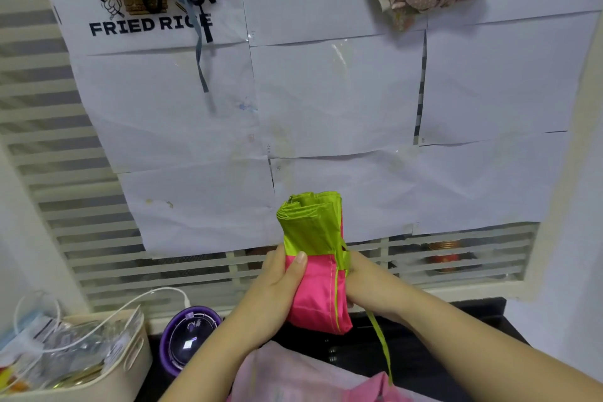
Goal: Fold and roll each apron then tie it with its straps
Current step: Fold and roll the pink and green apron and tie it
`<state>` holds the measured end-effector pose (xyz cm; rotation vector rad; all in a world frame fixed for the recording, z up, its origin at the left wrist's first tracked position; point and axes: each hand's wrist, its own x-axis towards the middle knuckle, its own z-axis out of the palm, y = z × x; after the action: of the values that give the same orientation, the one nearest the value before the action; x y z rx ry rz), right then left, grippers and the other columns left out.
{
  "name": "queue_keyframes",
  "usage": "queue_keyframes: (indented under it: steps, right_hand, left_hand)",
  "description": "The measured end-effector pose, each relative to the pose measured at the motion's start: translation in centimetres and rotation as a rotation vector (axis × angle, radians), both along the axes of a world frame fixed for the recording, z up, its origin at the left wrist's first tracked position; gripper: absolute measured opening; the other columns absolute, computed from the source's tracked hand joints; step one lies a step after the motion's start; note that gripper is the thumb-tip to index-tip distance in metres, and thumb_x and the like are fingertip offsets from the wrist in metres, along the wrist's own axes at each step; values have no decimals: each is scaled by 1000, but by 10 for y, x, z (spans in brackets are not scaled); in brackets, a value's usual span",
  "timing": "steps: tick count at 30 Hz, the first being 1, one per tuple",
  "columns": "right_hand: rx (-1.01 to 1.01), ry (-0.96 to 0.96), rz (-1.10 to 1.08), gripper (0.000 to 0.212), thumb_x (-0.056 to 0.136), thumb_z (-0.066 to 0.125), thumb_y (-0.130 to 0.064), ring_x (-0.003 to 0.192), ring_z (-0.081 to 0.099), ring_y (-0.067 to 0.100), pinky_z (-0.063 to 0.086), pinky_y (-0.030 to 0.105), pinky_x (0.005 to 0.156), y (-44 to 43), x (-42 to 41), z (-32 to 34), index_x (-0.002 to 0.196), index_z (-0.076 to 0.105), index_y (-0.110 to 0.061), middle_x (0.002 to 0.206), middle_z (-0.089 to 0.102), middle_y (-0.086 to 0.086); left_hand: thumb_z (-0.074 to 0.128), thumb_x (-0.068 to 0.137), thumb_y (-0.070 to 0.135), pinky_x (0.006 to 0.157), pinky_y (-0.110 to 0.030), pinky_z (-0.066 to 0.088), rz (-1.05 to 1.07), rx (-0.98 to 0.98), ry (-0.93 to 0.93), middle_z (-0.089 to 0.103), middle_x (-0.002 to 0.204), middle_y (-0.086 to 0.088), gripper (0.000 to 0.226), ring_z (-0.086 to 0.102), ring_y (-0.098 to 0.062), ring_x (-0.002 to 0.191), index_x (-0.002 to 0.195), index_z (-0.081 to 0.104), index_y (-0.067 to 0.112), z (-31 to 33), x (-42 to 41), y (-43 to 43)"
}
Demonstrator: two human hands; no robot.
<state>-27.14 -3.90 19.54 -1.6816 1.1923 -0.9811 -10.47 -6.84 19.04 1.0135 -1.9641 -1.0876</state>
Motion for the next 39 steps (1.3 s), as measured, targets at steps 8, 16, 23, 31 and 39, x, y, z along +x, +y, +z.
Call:
queue_keyframes:
  steps: [8, 16, 23, 31, 39]
  right_hand:
    - [145, -111, -55, 34, 95, 52, -5, 40, 27, 4, 28, 19, 43, 7, -21, -25, 122, 53, -25, 46, 30, -11]
    - [327, 283, -7, 27, 93, 57, -36, 51, 35, 8, 34, 23, 54, 14, -51, -53, 73, 66, -20, 47, 43, -14]
    - [322, 38, -61, 33, 96, 53, -23, 61, 46, 11, 43, 18, 63, 19, -30, -116, 85, 61, 7, 66, 52, 0]
    - [-69, 348, -100, 30, 88, 66, -24, 77, 56, -7, 39, 7, 72, 30, -2, -211, 61, 58, -15, 125, 52, -6]
    - [6, 720, 191, 31, 88, 64, -26, 105, 59, 11, 46, 28, 88, 24, 1, -265, 61, 50, -21, 137, 52, -7]
  left_hand:
    - [51, 85, 44, 97, -39, 48, 81, 311, 285, 72, 109, 1, 42, 67, -17, 103, 118, 60, 20, -27, 1, 11]
    - [49, 98, 32, 79, -35, 49, 242, 519, 266, 70, 100, -13, 27, 66, -22, 85, 105, 61, 9, -94, 2, 10]
    - [48, 98, 38, 74, -35, 49, 322, 660, 97, 68, 100, -9, 21, 61, -22, 83, 95, 60, 21, -190, -9, 19]
    - [44, 99, 36, 80, -30, 44, 433, 662, -151, 62, 111, -10, 30, 58, -24, 99, 110, 54, 10, -248, -22, 35]
    - [49, 97, 35, 77, -22, 33, 310, 512, -374, 57, 130, -11, 42, 52, -27, 120, 134, 45, 14, -278, -17, 46]
